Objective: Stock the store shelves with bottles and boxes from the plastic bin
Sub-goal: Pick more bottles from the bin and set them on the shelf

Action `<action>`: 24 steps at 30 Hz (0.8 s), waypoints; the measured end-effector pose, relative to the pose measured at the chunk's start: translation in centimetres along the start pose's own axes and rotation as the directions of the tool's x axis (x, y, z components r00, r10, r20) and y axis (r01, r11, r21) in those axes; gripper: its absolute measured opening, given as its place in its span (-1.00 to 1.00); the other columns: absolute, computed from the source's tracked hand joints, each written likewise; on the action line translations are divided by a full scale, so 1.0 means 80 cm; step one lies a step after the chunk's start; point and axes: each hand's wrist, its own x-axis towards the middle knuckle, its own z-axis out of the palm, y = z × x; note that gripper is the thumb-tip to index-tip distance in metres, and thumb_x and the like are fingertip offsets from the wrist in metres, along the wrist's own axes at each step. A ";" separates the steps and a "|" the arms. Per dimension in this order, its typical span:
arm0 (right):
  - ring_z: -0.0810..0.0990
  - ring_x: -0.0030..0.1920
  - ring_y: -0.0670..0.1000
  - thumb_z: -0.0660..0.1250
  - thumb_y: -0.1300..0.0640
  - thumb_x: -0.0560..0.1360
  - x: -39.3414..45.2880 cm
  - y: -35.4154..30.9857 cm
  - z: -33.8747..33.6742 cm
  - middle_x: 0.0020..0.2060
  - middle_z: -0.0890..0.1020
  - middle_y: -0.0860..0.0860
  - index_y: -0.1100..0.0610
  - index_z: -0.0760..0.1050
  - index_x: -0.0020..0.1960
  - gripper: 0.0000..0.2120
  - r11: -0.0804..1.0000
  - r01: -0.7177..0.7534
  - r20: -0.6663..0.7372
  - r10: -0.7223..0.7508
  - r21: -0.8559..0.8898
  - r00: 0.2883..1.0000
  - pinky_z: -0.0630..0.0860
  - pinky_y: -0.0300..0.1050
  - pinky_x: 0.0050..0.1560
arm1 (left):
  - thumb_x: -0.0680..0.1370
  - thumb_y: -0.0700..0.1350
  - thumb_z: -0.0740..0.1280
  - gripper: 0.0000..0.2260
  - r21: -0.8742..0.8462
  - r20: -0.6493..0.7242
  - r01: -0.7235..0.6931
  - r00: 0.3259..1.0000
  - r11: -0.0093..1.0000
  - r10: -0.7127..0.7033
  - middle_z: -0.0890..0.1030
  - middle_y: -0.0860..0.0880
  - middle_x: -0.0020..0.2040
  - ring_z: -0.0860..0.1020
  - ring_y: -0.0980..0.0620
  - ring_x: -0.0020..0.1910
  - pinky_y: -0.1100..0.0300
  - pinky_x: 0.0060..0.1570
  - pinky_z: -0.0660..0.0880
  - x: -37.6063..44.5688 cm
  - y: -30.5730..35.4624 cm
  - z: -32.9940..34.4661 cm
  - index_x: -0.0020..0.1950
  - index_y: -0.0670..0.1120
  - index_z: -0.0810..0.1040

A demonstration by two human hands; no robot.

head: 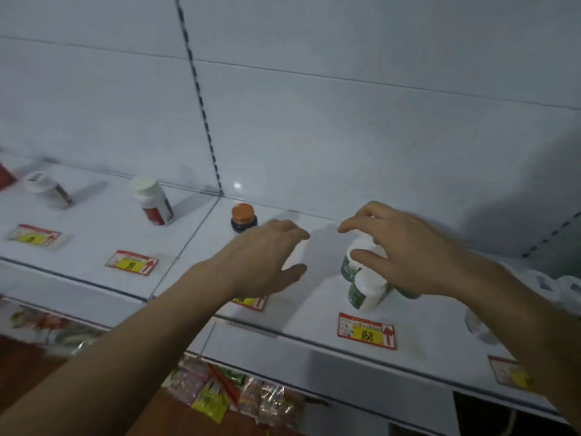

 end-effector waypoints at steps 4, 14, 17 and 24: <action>0.41 0.24 -0.16 0.25 -0.17 0.60 0.043 -0.045 -0.002 0.33 0.39 -0.23 -0.22 0.32 0.45 -0.57 0.987 0.156 0.042 -0.155 -0.036 0.987 0.41 -0.24 0.21 | 0.61 0.21 0.22 -0.49 0.079 -0.044 0.144 0.989 0.986 -0.140 0.45 0.07 0.39 0.45 0.03 0.32 0.02 0.26 0.47 -0.072 -0.023 -0.042 0.51 0.05 0.33; 0.30 0.41 -0.09 0.18 -0.23 0.62 0.151 -0.292 0.062 0.42 0.30 -0.22 -0.18 0.24 0.52 -0.51 0.871 0.483 0.113 -0.491 0.091 0.864 0.33 -0.07 0.31 | 0.61 0.27 0.17 -0.41 0.180 -0.125 0.583 0.812 0.792 -0.570 0.30 0.09 0.54 0.27 0.07 0.51 0.06 0.44 0.33 -0.292 -0.173 -0.086 0.58 0.07 0.20; 0.34 0.39 -0.07 0.20 -0.24 0.60 0.190 -0.375 0.091 0.40 0.34 -0.18 -0.16 0.27 0.50 -0.50 0.830 0.544 0.136 -0.557 0.120 0.820 0.38 0.01 0.37 | 0.61 0.28 0.17 -0.40 0.161 -0.150 0.642 0.767 0.750 -0.624 0.26 0.09 0.57 0.23 0.08 0.53 0.06 0.47 0.29 -0.357 -0.229 -0.085 0.60 0.09 0.17; 0.35 0.40 -0.05 0.21 -0.22 0.60 0.303 -0.611 0.108 0.43 0.33 -0.15 -0.18 0.26 0.51 -0.50 0.742 0.670 0.201 -0.660 0.021 0.724 0.39 -0.02 0.37 | 0.60 0.24 0.23 -0.46 0.102 -0.169 0.763 0.646 0.639 -0.745 0.32 0.13 0.50 0.30 0.10 0.45 0.07 0.38 0.38 -0.528 -0.380 -0.127 0.55 0.13 0.22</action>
